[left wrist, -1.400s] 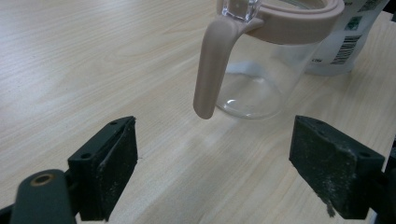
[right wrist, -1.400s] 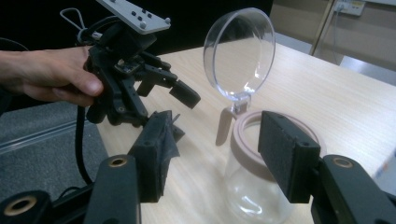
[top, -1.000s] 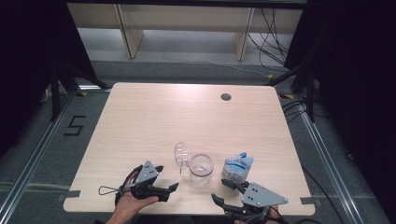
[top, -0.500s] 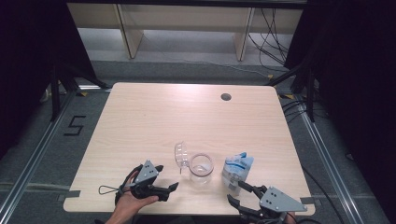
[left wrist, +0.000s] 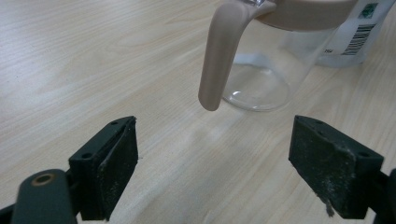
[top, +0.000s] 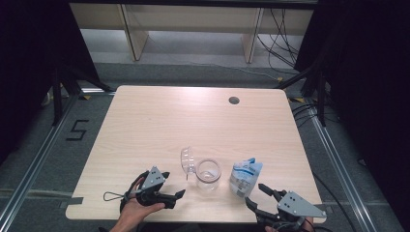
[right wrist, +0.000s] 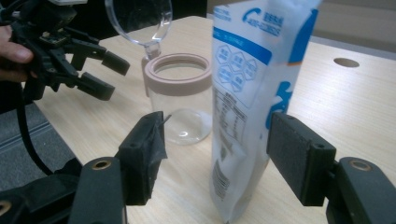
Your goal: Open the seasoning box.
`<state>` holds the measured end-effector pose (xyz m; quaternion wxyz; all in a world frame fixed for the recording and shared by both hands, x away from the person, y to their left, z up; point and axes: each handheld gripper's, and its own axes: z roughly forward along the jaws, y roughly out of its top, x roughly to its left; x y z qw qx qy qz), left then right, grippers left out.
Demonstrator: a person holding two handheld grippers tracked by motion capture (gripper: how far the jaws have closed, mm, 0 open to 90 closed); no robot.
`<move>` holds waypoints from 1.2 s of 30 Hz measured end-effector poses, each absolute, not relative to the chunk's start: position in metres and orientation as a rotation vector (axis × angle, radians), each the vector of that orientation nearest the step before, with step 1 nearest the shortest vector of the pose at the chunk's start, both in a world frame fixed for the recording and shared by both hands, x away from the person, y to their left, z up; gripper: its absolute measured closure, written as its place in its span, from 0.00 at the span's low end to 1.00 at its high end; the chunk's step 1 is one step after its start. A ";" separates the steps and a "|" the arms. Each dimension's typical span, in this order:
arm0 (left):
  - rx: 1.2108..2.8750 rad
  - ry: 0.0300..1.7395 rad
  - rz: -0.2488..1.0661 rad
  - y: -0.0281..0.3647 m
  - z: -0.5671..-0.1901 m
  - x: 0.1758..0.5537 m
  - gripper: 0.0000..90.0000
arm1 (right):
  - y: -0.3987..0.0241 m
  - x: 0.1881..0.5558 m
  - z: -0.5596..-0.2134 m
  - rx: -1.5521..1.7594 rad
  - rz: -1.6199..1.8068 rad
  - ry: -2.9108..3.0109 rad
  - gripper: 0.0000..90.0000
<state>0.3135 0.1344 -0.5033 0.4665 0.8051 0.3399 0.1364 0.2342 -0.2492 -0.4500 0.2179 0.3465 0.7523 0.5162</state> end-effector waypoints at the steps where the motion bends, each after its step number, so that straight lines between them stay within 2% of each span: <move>1: 1.976 0.833 0.335 0.135 -0.503 0.314 0.17 | -0.250 0.235 -0.451 0.965 1.427 2.082 0.41; 26: 1.977 0.830 0.329 0.134 -0.505 0.314 0.17 | -0.250 0.260 -0.463 0.977 1.389 2.034 0.25; 36: 1.970 0.841 0.335 0.134 -0.505 0.314 0.17 | -0.249 0.275 -0.467 0.952 1.398 2.052 0.24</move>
